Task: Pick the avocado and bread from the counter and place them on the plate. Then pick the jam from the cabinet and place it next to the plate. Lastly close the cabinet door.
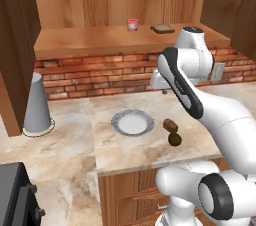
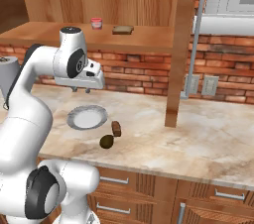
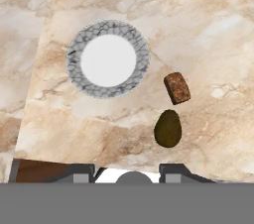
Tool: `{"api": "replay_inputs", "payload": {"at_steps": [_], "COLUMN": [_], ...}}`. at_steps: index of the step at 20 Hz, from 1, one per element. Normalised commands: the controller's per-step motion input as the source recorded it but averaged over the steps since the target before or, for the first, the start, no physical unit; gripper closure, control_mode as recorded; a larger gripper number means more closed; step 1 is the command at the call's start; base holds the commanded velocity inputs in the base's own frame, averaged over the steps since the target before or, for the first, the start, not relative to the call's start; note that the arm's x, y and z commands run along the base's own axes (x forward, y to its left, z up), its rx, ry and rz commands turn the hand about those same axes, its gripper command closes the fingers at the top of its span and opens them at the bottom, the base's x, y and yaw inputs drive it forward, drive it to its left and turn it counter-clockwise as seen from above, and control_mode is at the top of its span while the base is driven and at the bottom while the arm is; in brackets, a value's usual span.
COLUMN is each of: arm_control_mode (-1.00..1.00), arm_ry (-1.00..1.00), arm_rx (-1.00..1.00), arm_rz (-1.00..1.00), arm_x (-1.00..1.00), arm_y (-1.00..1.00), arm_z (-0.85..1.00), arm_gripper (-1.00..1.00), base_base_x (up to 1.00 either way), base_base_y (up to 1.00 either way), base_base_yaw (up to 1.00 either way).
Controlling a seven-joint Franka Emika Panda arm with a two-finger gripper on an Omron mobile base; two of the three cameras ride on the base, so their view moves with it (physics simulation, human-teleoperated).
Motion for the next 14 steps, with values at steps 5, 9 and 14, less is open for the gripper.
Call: {"api": "replay_inputs", "payload": {"at_steps": [5,9,14], "arm_control_mode": [-1.00,-1.00,-1.00], "arm_ry": [-0.01,0.00,0.07], "arm_rx": [0.00,0.00,0.00], "arm_rz": [0.00,0.00,0.00], "arm_x": [0.00,0.00,0.00], "arm_y": [0.00,0.00,0.00], "arm_z": [0.00,0.00,-0.04], "arm_gripper": [-1.00,-1.00,-1.00], "base_base_x": [0.00,0.00,0.00], "base_base_y": [0.00,0.00,0.00], "base_base_yaw": [0.00,0.00,0.00]}}
